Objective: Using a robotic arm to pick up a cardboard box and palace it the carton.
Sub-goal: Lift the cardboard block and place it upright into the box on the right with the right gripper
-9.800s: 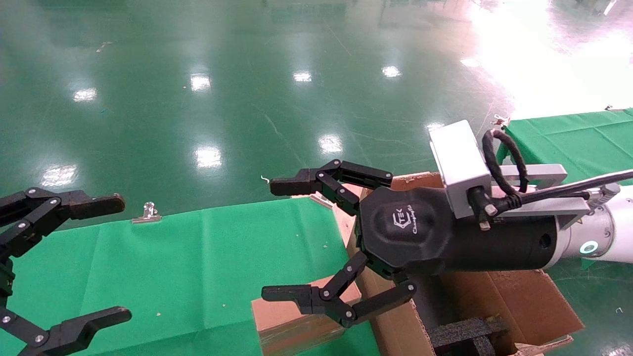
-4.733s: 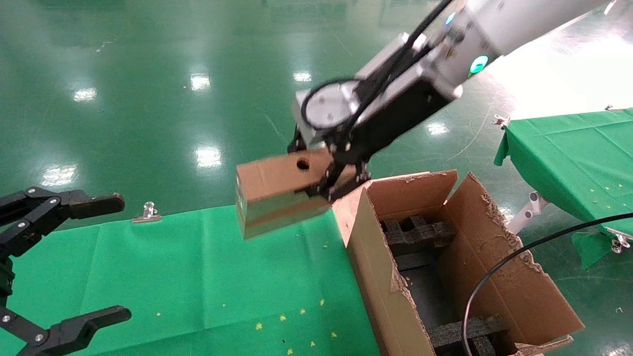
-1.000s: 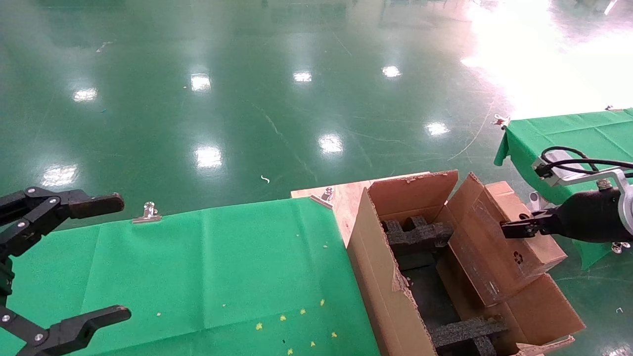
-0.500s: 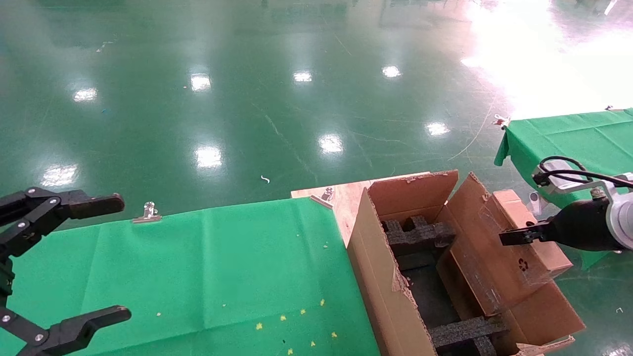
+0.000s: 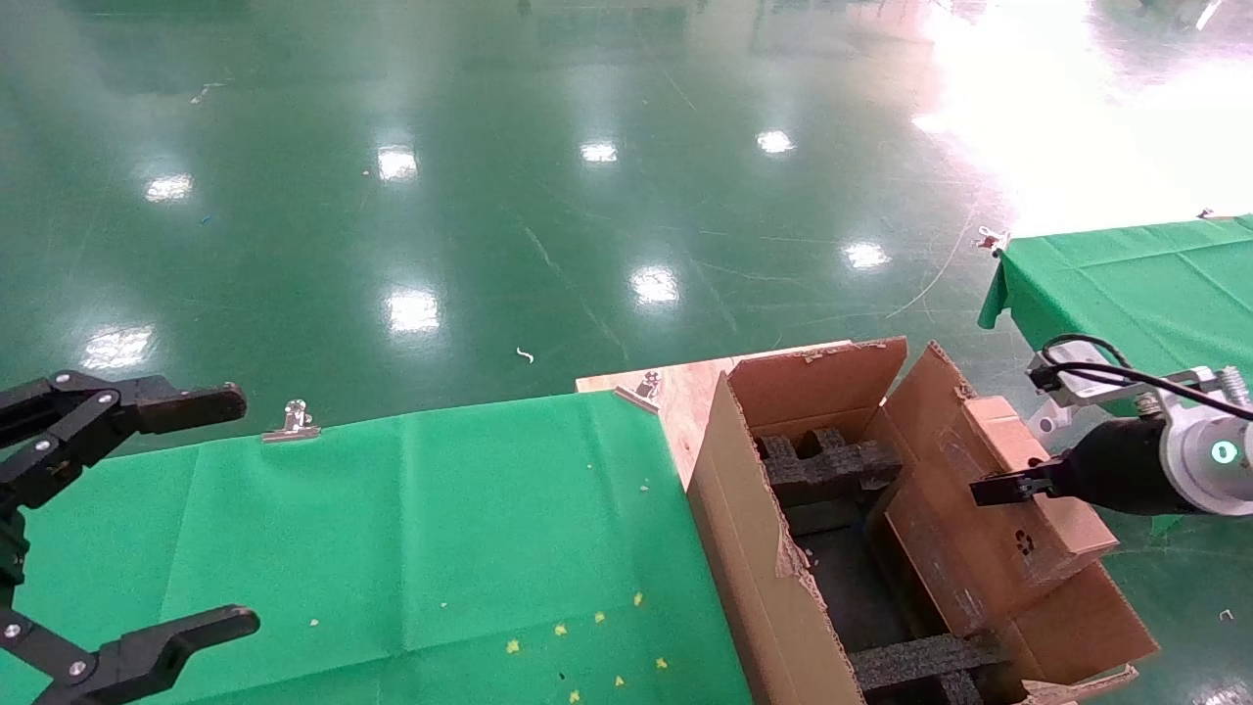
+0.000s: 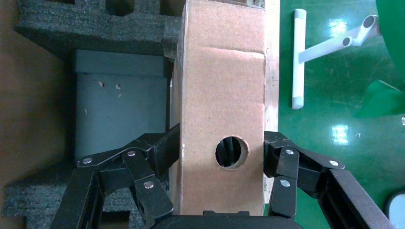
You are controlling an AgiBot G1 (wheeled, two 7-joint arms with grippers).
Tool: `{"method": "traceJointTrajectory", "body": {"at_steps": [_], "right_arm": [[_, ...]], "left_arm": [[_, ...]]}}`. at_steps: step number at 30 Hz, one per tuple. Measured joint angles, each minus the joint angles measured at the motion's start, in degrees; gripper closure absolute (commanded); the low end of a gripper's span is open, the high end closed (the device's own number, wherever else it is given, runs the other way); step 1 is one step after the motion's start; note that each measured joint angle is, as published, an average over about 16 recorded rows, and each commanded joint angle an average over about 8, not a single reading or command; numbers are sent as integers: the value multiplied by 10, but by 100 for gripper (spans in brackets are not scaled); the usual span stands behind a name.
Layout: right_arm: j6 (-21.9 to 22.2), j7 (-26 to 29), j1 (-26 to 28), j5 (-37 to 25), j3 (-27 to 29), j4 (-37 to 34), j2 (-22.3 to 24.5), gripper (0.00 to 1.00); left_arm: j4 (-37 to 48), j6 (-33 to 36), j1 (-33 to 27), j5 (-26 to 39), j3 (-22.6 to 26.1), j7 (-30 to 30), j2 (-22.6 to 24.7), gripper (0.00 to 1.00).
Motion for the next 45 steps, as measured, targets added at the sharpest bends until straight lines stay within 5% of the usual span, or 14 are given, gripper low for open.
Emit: {"method": "traceJointTrajectory", "body": {"at_steps": [21,45], "right_arm": [[89,20,-115,19,-21,-78,-79,100],[132,-94,-231,127,-4,-194,-148,100]], "left_arm": [[0,0,0,0,1,0,0,0],[0,-1,0,-1,1,1,-1,0]]}}
